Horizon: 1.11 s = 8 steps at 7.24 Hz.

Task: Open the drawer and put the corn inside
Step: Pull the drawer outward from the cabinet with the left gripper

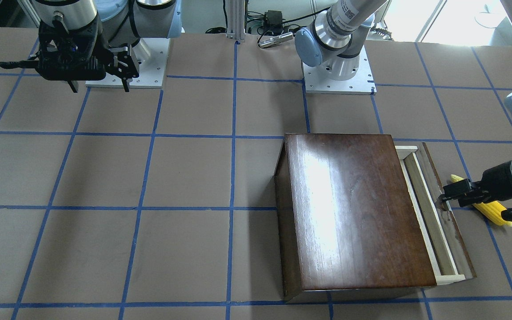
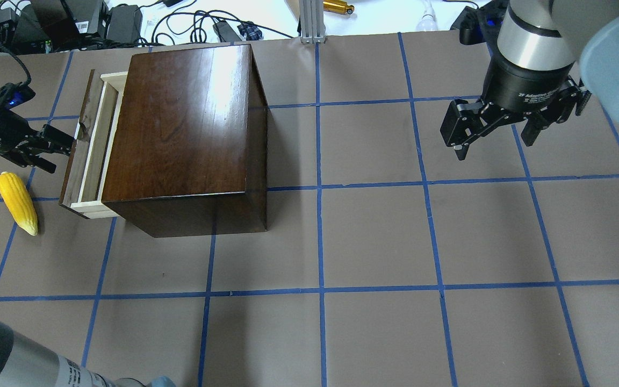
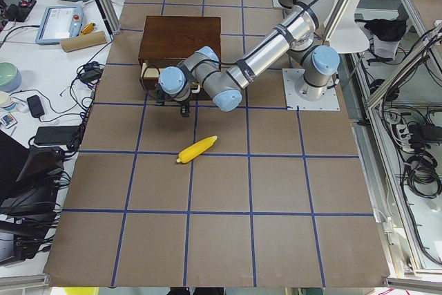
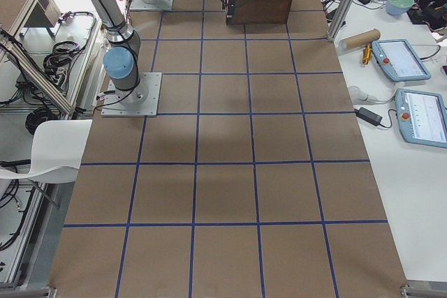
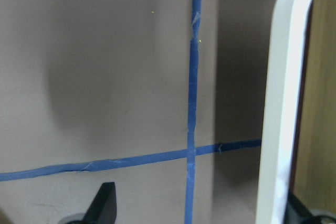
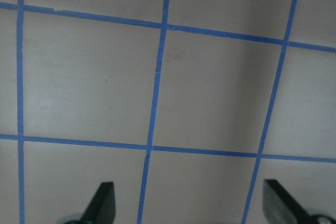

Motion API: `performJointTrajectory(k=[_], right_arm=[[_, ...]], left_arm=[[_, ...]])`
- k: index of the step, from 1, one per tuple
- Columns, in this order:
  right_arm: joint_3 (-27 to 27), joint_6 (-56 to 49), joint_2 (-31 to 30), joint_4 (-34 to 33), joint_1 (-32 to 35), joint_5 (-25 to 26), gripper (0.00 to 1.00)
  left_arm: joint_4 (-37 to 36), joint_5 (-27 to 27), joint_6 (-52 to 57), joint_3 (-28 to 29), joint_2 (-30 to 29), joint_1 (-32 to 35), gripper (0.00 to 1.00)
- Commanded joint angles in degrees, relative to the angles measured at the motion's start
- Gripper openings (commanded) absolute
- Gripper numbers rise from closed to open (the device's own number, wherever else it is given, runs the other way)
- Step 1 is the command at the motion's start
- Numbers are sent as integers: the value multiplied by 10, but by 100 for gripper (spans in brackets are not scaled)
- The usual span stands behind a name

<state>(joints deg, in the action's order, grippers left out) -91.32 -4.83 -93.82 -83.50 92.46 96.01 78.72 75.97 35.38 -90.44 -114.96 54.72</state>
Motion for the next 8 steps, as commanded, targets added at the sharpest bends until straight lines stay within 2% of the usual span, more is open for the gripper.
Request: performJointTrajectory(k=[1,8], right_arm=[[0,0,0,0,0,0,100],[0,0,0,0,0,1,100]], left_arm=[[-1,7,4,0,0,0,100],[-2,8,13,2,0,-19,100]])
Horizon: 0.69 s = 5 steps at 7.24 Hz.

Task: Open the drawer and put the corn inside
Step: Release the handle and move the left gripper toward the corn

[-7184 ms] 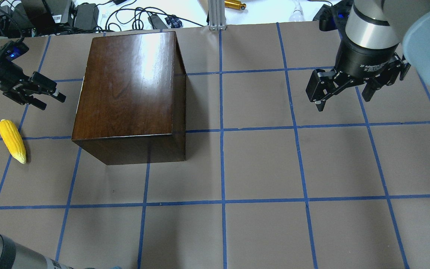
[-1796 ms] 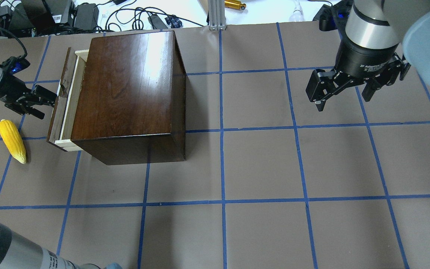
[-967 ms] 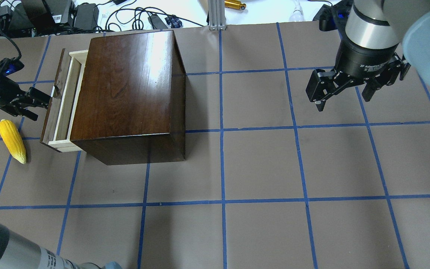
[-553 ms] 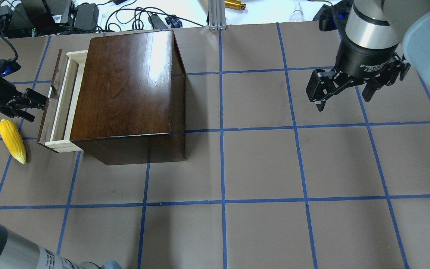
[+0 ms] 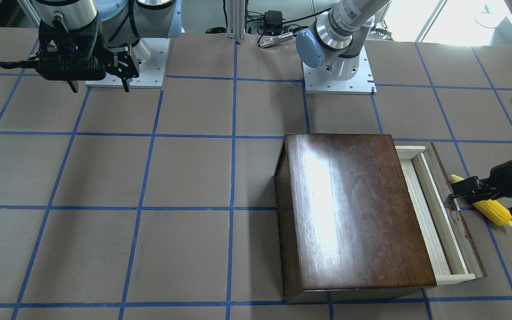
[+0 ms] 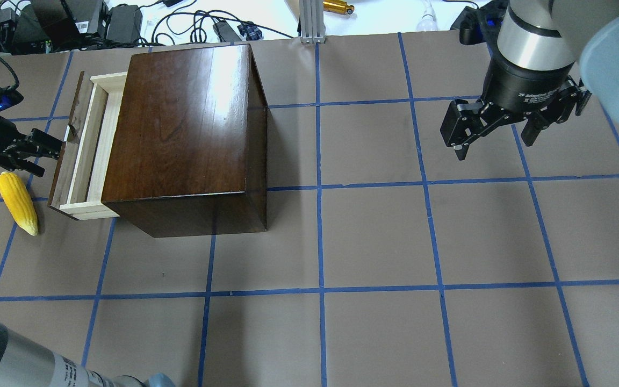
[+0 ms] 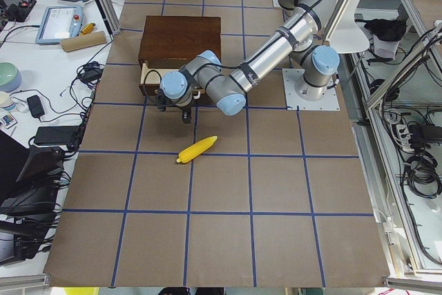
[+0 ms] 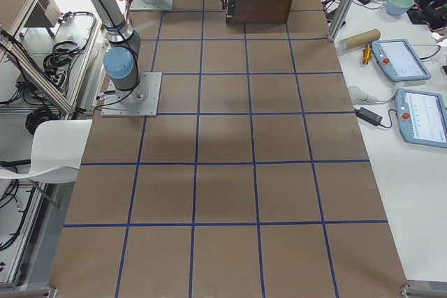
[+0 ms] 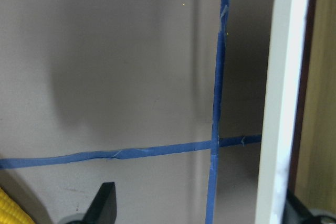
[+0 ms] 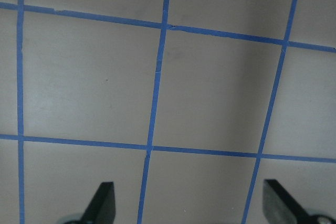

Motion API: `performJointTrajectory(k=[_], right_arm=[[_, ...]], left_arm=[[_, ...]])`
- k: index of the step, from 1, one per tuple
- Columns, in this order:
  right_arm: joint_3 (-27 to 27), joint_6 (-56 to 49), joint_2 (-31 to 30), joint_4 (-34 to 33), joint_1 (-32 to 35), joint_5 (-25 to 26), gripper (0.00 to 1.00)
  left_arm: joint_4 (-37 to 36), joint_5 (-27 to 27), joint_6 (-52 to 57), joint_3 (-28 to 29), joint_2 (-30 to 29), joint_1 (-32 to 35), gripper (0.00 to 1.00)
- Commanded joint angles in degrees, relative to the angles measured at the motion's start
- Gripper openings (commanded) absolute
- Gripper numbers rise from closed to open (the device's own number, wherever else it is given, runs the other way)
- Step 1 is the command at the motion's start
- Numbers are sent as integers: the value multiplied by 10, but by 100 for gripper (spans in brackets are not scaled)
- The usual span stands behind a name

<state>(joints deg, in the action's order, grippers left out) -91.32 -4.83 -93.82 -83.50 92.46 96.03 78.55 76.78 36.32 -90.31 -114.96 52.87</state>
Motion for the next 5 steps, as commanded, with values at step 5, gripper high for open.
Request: performJointTrajectory(k=[5], right_arm=[[0,0,0,0,0,-1,100]], left_arm=[[0,9,8,0,4,-12,100]])
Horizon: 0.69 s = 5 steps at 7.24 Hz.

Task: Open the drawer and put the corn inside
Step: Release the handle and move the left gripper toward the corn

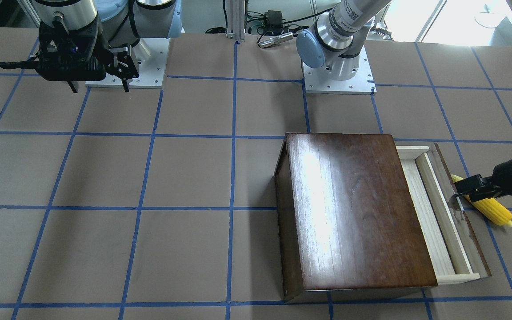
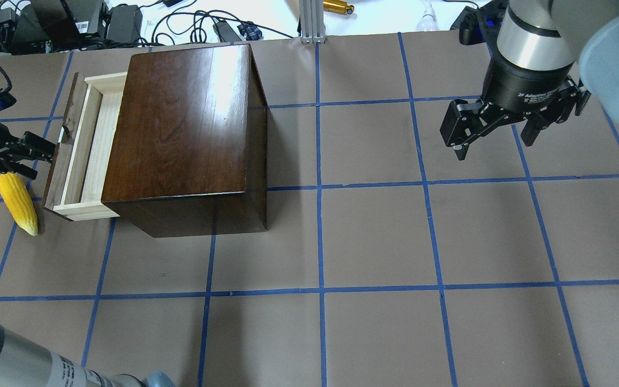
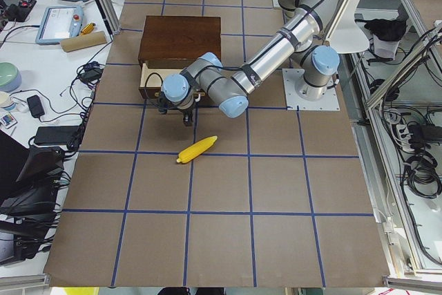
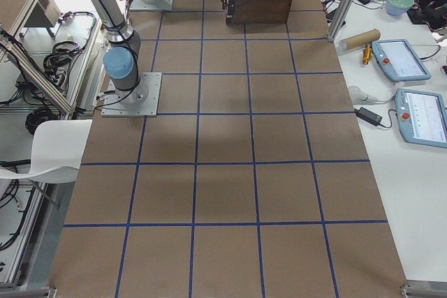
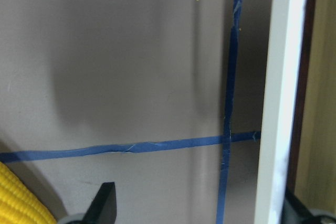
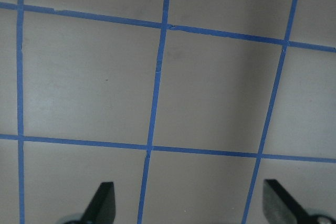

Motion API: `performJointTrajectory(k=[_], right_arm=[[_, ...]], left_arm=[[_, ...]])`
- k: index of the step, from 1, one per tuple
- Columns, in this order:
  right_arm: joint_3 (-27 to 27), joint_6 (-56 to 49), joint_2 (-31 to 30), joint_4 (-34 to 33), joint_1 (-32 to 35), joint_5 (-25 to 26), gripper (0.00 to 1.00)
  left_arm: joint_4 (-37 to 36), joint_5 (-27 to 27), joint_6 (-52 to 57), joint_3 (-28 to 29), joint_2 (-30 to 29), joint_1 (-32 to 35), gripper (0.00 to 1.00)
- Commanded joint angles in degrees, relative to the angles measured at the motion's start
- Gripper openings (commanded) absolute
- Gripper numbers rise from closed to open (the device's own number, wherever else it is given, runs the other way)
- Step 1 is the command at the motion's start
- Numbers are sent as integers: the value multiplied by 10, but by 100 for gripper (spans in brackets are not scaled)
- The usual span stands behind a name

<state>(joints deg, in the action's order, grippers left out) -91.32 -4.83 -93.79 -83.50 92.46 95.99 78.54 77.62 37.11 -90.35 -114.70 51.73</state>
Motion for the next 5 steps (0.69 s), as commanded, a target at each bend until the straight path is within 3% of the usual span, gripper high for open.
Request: performJointTrajectory(k=[1,5], right_arm=[[0,0,0,0,0,0,100],[0,0,-1,0,0,1,100]], left_arm=[[0,1,0,3,7,0,100],[10,10,1,11,48,2,100]])
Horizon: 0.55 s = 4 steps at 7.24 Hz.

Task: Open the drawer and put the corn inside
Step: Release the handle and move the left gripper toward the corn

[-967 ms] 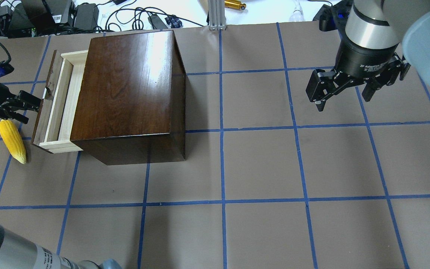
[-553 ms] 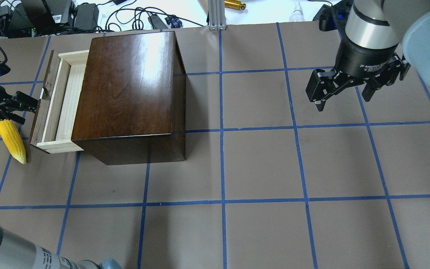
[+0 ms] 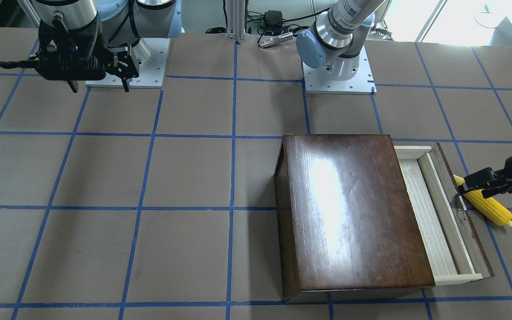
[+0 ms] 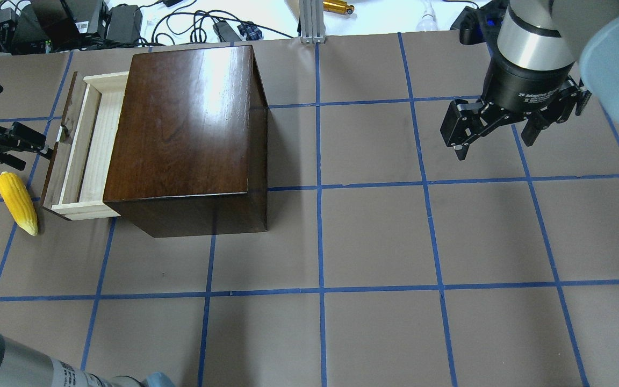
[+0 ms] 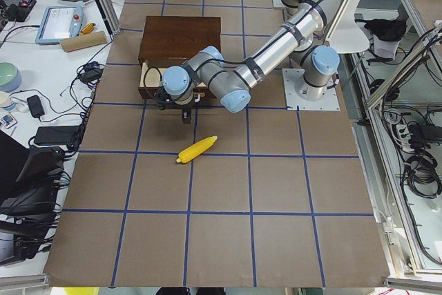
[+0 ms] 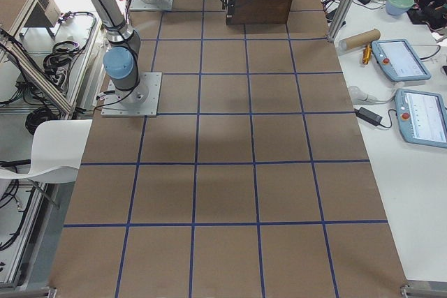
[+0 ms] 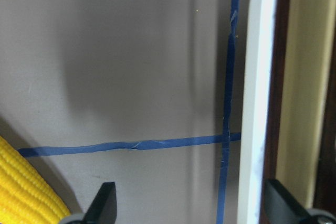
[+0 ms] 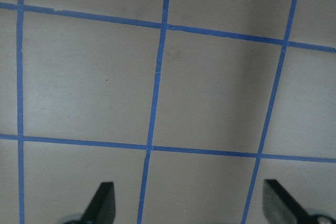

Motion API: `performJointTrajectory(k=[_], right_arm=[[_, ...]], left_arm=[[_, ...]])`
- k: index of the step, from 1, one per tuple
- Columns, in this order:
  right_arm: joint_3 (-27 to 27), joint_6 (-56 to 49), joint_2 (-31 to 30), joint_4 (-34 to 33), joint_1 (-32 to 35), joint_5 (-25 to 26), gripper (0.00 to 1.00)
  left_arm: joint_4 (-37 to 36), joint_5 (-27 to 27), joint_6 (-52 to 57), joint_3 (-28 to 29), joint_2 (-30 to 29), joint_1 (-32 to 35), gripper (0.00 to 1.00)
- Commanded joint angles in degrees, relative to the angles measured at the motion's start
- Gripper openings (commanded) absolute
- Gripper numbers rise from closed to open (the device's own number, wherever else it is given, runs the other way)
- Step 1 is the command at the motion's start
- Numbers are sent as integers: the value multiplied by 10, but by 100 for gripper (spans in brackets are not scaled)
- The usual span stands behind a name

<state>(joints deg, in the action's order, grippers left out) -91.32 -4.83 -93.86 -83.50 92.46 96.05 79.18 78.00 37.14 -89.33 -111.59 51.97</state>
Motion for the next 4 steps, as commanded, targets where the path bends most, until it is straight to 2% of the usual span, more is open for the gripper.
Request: performJointTrajectory(k=[1,4], right_arm=[[0,0,0,0,0,-1,100],[0,0,0,0,0,-1,100]], left_arm=[[1,48,13,1,31,-3,100],[-10,59,25,3,15,-61,100]])
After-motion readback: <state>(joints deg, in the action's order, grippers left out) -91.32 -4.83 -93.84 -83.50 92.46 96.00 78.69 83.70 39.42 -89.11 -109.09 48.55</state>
